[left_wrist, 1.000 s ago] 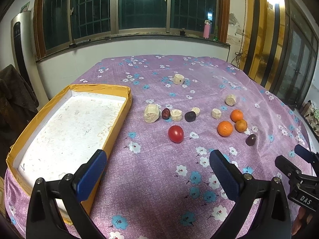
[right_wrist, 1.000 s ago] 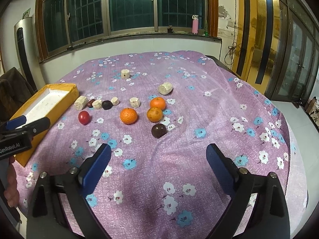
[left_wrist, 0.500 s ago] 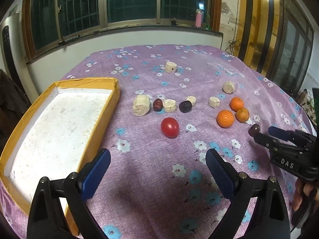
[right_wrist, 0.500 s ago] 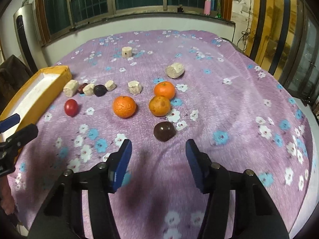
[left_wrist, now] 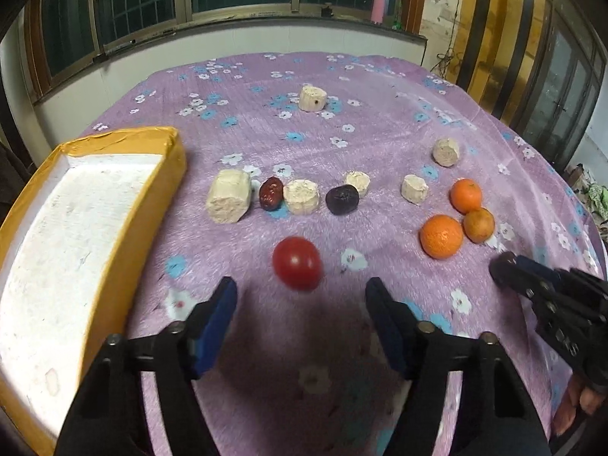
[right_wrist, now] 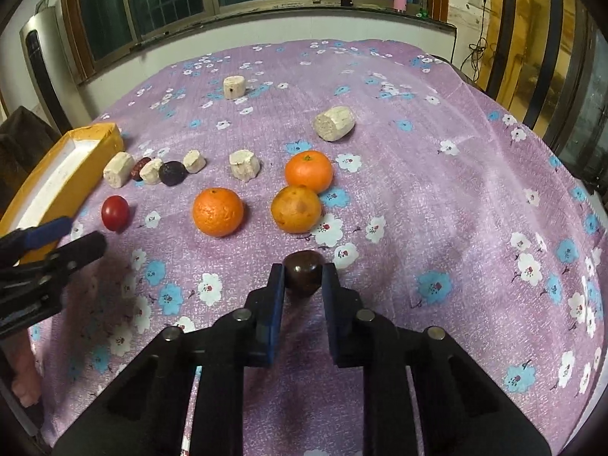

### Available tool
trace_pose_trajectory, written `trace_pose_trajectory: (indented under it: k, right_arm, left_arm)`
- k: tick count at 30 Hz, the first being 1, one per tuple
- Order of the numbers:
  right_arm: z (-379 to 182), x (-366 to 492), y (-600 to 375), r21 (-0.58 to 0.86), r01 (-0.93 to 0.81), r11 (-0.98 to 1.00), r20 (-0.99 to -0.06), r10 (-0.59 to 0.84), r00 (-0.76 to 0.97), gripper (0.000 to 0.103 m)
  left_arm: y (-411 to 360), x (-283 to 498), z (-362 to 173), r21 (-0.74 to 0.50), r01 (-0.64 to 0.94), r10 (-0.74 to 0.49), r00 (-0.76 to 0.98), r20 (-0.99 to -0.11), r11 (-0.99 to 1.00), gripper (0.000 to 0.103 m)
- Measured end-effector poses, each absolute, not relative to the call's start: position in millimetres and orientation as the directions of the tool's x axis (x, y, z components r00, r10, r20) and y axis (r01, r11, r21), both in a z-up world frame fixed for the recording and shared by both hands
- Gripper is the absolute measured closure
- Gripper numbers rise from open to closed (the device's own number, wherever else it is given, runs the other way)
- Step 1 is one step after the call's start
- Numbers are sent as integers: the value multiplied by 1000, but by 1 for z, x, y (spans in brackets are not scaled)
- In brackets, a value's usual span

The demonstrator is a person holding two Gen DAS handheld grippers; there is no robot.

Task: Organize fruits
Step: 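Grasp the dark brown round fruit with the right gripper while the left grasps the red tomato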

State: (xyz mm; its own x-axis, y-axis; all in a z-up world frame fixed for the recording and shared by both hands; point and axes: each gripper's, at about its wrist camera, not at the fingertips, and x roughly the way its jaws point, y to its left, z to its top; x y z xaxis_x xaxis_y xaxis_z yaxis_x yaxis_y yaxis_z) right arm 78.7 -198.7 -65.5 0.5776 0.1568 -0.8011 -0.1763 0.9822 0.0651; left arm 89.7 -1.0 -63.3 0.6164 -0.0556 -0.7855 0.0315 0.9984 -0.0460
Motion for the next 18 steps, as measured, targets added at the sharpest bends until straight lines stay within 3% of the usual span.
trace_pose_trajectory:
  k: [2,4,18]
  right_arm:
    - [-65,79,-199,76,-182,980,-797,170,580,82]
    - [-64,79,-199,83,-186,979,-793,178,583,82]
    - [-45,48,-189,66,-198,978,-756,178,630,82]
  left_arm:
    - [-4,97,-67,-35,20,-40,604,-796,999,49]
    - [-4,104,-74,-19,4,-18,581,-814,1000,76]
    - [39,39,-36,-106,-36,-56,663,-747,994,76]
